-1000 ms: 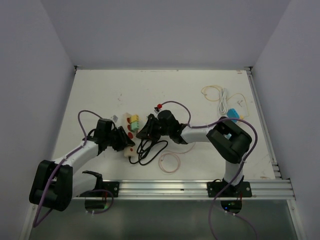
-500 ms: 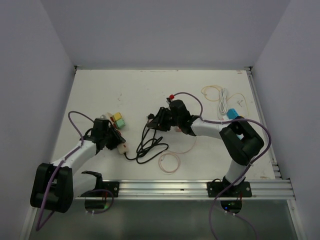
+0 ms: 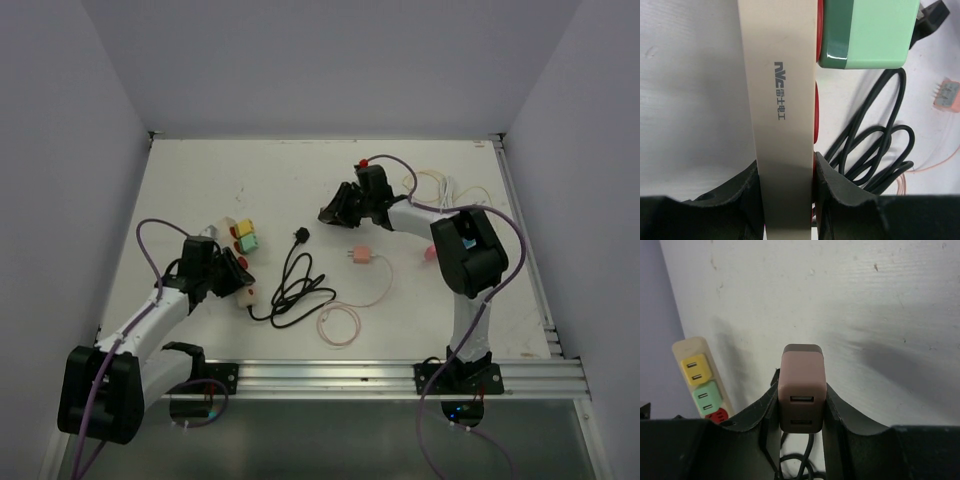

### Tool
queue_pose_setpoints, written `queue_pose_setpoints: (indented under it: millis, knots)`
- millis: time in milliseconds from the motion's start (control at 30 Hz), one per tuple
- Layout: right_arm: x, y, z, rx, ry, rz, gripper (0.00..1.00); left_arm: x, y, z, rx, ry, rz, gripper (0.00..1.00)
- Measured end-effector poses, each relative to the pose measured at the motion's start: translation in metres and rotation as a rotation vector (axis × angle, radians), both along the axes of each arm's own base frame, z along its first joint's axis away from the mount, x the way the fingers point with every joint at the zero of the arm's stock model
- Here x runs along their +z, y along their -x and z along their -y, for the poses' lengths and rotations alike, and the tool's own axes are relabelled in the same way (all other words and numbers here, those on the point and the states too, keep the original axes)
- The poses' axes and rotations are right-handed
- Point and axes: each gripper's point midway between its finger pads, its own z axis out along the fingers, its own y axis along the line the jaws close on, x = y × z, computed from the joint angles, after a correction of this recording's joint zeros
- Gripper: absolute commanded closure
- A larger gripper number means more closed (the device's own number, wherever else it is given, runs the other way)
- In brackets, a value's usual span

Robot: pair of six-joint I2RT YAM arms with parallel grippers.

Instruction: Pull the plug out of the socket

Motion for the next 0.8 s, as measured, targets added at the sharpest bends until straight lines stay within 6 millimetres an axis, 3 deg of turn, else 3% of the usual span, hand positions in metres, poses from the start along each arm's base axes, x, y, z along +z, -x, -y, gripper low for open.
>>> queue_pose_setpoints:
  millis: [167,200,267,300,333,400,500,633,733,800]
  knots:
    - [-0.029,0.010,0.004,0.010,0.041,-0.081,0.59,0.010,-0.002,0.010,-0.054,0.040,0.047,1.00]
    - [-0.031,0.011,0.006,0.008,0.045,-0.088,0.49,0.012,-0.003,0.012,-0.065,0.049,0.061,1.00]
    - [-0.035,0.013,0.010,0.008,0.054,-0.092,0.41,0.017,-0.004,0.015,-0.082,0.066,0.084,1.00]
    - [-0.039,0.016,0.013,0.008,0.062,-0.099,0.31,0.019,-0.004,0.017,-0.092,0.072,0.096,1.00]
    - [-0.043,0.020,0.017,0.003,0.061,-0.116,0.26,0.020,-0.004,0.018,-0.101,0.076,0.104,1.00]
    - [-0.034,0.021,0.024,-0.004,0.065,-0.092,0.16,0.023,-0.005,0.020,-0.117,0.084,0.119,1.00]
    - [-0.032,0.032,0.042,-0.026,0.115,-0.098,0.09,0.026,-0.007,0.023,-0.132,0.095,0.134,1.00]
    - [-0.027,0.046,0.062,-0.059,0.174,-0.101,0.07,0.029,-0.007,0.026,-0.146,0.110,0.147,1.00]
    - [-0.007,0.051,0.061,-0.059,0.157,-0.062,0.07,0.031,-0.008,0.028,-0.157,0.122,0.156,1.00]
    - [0.012,0.055,0.045,-0.030,0.130,-0.011,0.07,0.033,-0.008,0.030,-0.163,0.129,0.162,1.00]
